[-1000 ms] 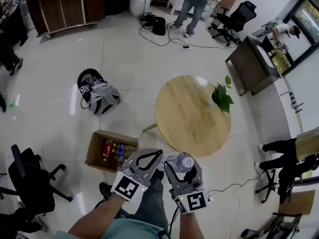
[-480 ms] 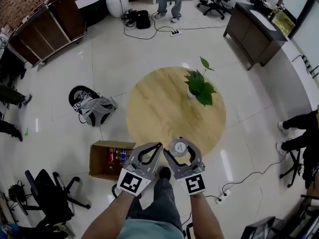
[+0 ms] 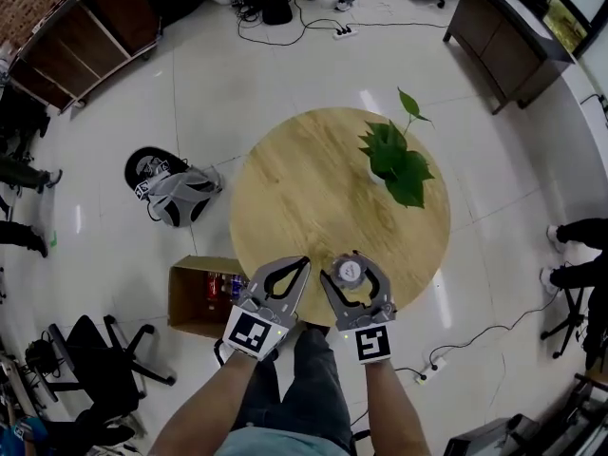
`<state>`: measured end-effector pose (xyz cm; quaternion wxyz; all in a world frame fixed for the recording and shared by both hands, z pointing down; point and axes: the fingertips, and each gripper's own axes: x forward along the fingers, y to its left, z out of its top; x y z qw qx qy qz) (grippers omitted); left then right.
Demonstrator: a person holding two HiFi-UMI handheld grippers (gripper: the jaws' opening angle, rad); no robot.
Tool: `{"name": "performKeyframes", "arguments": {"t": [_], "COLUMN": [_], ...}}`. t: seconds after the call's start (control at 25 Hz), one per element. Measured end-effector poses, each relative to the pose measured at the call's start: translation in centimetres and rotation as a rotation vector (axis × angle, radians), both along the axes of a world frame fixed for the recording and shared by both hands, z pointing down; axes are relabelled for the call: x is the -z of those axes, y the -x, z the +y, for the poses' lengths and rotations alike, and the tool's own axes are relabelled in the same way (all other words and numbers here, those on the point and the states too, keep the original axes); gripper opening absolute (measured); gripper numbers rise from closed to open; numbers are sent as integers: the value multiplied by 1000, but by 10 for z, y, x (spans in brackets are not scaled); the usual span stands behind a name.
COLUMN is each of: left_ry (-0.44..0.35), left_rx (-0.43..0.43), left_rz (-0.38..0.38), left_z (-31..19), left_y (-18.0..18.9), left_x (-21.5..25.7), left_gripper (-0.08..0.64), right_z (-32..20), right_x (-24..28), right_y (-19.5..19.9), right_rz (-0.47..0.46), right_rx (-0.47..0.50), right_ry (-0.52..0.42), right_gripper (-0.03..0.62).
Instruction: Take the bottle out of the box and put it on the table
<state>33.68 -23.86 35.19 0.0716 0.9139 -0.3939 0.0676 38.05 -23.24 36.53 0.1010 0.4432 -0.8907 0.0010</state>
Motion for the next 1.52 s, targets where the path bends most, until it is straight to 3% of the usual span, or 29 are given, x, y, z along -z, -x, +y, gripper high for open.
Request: {"name": "performKeyframes", "arguments": {"t": [0.28, 0.44, 0.76, 0.88, 1.12, 1.52], "left_ry": [8, 9, 14, 24, -1, -138], "left_rx": [-13, -12, -8, -3, -11, -77], "left_rz": [0, 6, 18, 32, 90, 111], "left_z": [-19, -21, -17, -15, 0, 71], "left_y": [-7, -8, -5, -3, -4, 1], "left_x": [-13, -11, -8, -6, 25, 117], "left_gripper": [11, 11, 11, 11, 11, 11], "right_z": [-13, -7, 2, 8, 25, 97], "right_x": [-14, -18, -19, -2, 45, 129], "right_y": [5, 9, 3, -4, -24, 17], "right_rz": [66, 35, 15, -108, -200, -237], "right_rx": [61, 92, 98, 36, -40, -11], "right_ry": [21, 4, 0, -21, -37, -57], "right_gripper": [283, 324, 334, 383, 382, 380]}}
